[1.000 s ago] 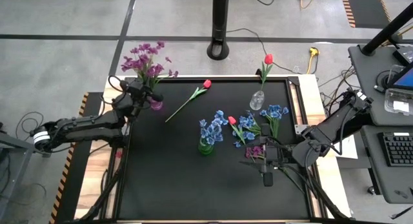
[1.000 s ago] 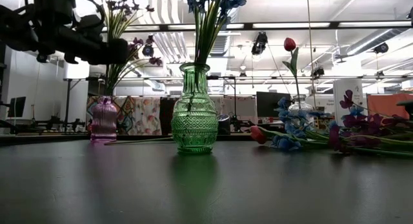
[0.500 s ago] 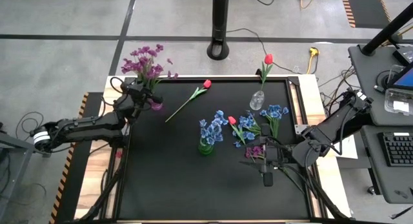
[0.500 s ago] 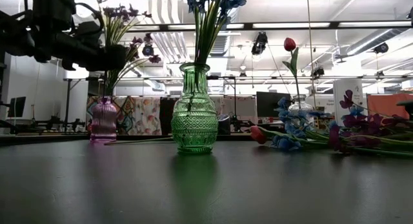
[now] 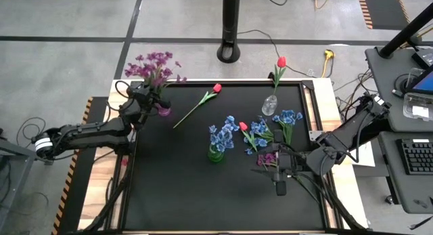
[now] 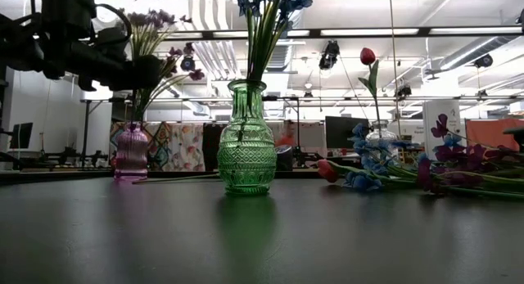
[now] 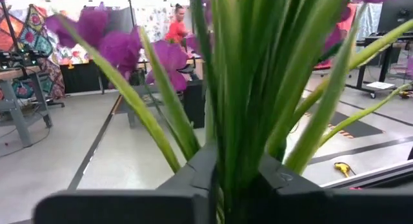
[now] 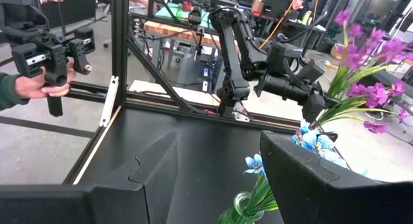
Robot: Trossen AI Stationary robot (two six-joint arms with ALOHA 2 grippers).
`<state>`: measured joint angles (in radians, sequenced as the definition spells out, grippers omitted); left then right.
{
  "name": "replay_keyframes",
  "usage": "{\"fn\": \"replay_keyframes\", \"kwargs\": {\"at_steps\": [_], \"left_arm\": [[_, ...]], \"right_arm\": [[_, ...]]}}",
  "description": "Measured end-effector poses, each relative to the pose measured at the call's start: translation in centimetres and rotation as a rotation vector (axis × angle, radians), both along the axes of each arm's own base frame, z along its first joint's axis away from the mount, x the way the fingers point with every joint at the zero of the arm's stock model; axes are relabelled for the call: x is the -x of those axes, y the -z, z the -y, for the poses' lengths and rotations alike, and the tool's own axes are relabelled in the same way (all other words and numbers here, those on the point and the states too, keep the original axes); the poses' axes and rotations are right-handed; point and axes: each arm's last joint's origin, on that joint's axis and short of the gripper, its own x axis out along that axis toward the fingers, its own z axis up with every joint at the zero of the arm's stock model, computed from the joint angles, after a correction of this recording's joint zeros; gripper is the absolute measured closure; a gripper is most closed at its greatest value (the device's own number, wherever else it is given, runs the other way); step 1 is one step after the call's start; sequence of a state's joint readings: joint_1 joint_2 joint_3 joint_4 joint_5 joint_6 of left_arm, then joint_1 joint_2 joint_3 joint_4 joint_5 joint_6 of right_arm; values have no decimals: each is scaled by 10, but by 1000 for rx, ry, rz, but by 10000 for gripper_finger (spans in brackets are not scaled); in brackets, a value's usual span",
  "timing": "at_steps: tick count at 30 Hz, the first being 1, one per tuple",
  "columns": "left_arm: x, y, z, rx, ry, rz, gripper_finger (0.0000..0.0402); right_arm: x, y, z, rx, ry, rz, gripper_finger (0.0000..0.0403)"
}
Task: Sort flowers into vase by color
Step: Put the left purple flower into the purple crystal vase
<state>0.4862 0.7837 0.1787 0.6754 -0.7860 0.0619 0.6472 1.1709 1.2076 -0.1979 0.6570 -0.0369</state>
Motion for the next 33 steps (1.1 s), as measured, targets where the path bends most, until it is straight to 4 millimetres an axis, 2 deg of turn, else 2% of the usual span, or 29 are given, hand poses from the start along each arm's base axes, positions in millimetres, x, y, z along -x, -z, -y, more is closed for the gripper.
{"fn": "replay_keyframes", "kwargs": {"at_steps": [14, 19, 24, 33], "left_arm": [[-1, 3, 2, 43, 25, 45, 202], [-4, 4, 7, 56, 63, 55, 156], [-5, 6, 9, 75, 75, 48, 131], [-4, 7, 9, 83, 50, 57, 130]], "right_arm": [[0, -1, 0, -5, 0, 7, 195], [0, -2, 0, -11, 0, 15, 195], [0, -2, 0, -17, 0, 19, 195], [0, -2, 0, -25, 2, 20, 195]]}}
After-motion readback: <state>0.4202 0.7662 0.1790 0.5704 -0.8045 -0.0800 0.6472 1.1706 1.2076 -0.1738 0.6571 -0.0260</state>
